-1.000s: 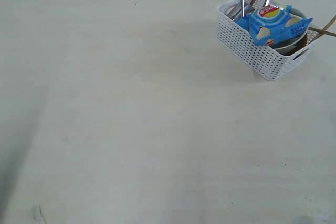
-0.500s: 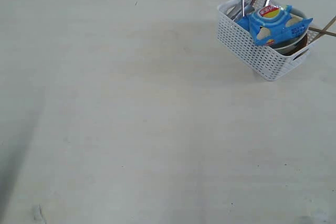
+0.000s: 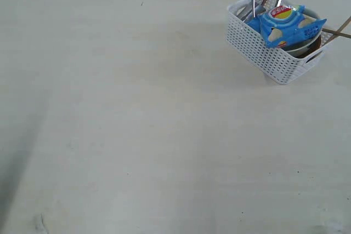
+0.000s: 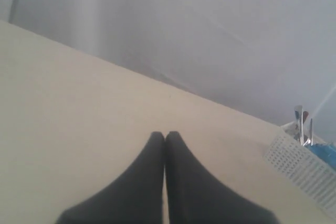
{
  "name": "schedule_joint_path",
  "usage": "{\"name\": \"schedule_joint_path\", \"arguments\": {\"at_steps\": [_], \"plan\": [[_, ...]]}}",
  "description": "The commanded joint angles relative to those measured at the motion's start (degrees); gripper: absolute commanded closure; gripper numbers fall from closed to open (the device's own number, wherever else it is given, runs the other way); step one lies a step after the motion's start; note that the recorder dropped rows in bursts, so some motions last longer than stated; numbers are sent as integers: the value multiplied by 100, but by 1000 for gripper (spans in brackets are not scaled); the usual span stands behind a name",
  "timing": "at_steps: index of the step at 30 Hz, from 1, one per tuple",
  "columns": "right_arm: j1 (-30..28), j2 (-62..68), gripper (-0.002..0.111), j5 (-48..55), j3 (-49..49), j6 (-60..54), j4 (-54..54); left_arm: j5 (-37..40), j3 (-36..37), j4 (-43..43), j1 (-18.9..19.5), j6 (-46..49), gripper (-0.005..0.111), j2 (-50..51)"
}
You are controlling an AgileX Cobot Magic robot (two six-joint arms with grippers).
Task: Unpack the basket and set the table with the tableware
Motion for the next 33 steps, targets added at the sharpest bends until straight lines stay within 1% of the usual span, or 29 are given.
{"name": "schedule_joint_path", "arguments": {"at_steps": [1, 2, 4, 5, 8, 9, 10, 11, 14, 16, 18, 20, 22, 25, 30, 33], "plan": [[22, 366, 108, -1005, -163, 40, -70, 398, 13, -52, -26, 267, 107, -8], [22, 411, 108, -1197, -163, 50, -70, 398, 13, -53, -26, 249, 107, -8], [22, 491, 108, -1213, -177, 50, -11, 112, 13, -53, -26, 229, 107, -8], [22, 543, 108, -965, -241, 50, 61, -169, 13, -53, -15, 229, 107, -8], [22, 899, 109, 227, -617, -135, 83, -1066, 13, 114, -15, 437, 107, -8], [22, 1041, 109, 451, -764, -412, 83, -1132, 13, 129, -15, 523, 107, -8], [22, 1198, 109, 718, -892, -678, 53, -1098, 13, 129, -15, 588, 107, -8], [22, 1454, 109, 916, -1105, -1051, 55, -863, 13, 129, -15, 662, 107, -8], [22, 2125, 109, 1838, -1722, -1524, -135, 7, 13, 129, -15, 908, 107, -8], [22, 2574, 109, 2381, -2141, -1560, -313, 4, 13, 129, -15, 872, 107, -8], [22, 3067, 109, 2956, -2570, -1779, -488, -258, 13, 129, -15, 874, 107, -8], [22, 3557, 109, 3561, -2985, -2476, -499, -443, 13, 129, -15, 895, 107, -8], [22, 4003, 109, 4185, -3351, -2928, -499, -417, 13, 129, -15, 980, 107, -8], [22, 4667, 109, 4904, -3893, -3063, -484, -295, 13, 129, -15, 1222, 107, -8], [22, 5554, 109, 5319, -4407, -3129, -410, -295, 13, 129, -15, 1307, 107, -8], [22, 6143, 108, 6050, -4902, -3154, -476, -285, 13, 129, -15, 1305, 107, -8]]}}
